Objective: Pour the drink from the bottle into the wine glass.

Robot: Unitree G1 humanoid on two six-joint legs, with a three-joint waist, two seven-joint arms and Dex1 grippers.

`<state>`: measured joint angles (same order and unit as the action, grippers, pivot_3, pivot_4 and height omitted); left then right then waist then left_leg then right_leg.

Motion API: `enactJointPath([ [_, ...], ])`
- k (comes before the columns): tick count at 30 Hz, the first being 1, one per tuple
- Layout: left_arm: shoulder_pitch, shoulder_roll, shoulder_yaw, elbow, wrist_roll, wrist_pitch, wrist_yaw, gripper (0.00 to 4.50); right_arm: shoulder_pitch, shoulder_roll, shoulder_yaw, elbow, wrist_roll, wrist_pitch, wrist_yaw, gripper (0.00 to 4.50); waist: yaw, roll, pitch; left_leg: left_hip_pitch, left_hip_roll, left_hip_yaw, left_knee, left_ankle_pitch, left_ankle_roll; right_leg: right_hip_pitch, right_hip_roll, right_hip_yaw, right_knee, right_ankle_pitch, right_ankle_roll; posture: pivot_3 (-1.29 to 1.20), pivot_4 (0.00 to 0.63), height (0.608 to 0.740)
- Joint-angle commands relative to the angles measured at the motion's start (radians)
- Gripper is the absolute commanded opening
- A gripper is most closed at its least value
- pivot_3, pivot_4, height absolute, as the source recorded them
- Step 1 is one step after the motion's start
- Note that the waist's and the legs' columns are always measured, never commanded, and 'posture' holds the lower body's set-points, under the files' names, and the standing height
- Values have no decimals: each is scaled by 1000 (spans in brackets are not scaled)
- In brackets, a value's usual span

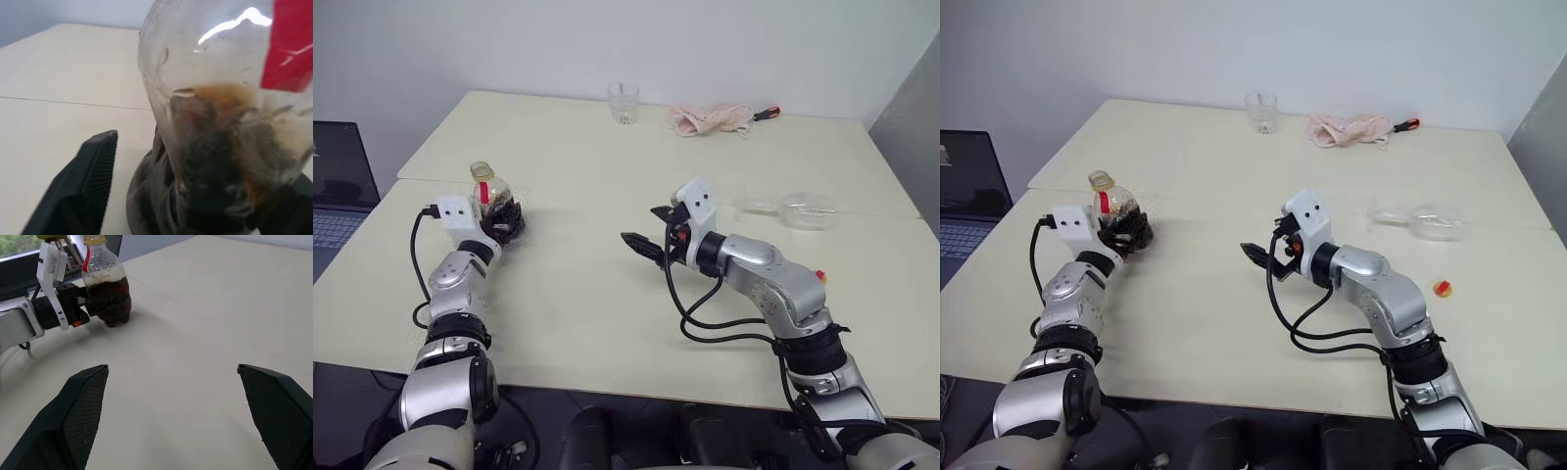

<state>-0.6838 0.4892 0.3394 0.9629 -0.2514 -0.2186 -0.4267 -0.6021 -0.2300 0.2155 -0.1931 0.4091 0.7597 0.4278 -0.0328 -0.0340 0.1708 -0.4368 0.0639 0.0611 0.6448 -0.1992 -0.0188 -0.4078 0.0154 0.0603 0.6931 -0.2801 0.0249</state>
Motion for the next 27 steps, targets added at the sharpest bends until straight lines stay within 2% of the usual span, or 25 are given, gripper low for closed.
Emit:
enactJointPath([
  [1,38,6,17,-79,-14,15,18,4463,-6,-1,-28,-30,6,-7,17,4500,0,0,0,0,0,0,0,0,0,0,0,0,0,0,0,0,150,740],
  [8,177,-23,6,-288,-46,131,28,4463,-13,-14,-50,-2,1,-13,34,4500,1,0,0,1,0,1,0,0,0,0,0,1,2,0,0,0,150,740],
  [20,597,-152,-66,-861,-89,386,35,4463,28,-135,-191,5,34,-24,101,4500,0,0,-1,3,1,3,-1,0,0,1,-3,4,1,-1,-1,0,150,740],
  [23,655,-165,-157,-986,-83,388,-38,4463,63,-136,-309,-3,90,11,62,4500,0,0,-1,4,1,3,-2,0,0,2,-4,5,1,-1,-1,0,150,740],
  [27,604,-161,-307,-1082,-85,459,-139,4463,103,-98,-507,-7,221,103,-31,4500,10,0,-1,3,0,2,-1,0,0,3,-5,5,0,-1,0,0,150,740],
])
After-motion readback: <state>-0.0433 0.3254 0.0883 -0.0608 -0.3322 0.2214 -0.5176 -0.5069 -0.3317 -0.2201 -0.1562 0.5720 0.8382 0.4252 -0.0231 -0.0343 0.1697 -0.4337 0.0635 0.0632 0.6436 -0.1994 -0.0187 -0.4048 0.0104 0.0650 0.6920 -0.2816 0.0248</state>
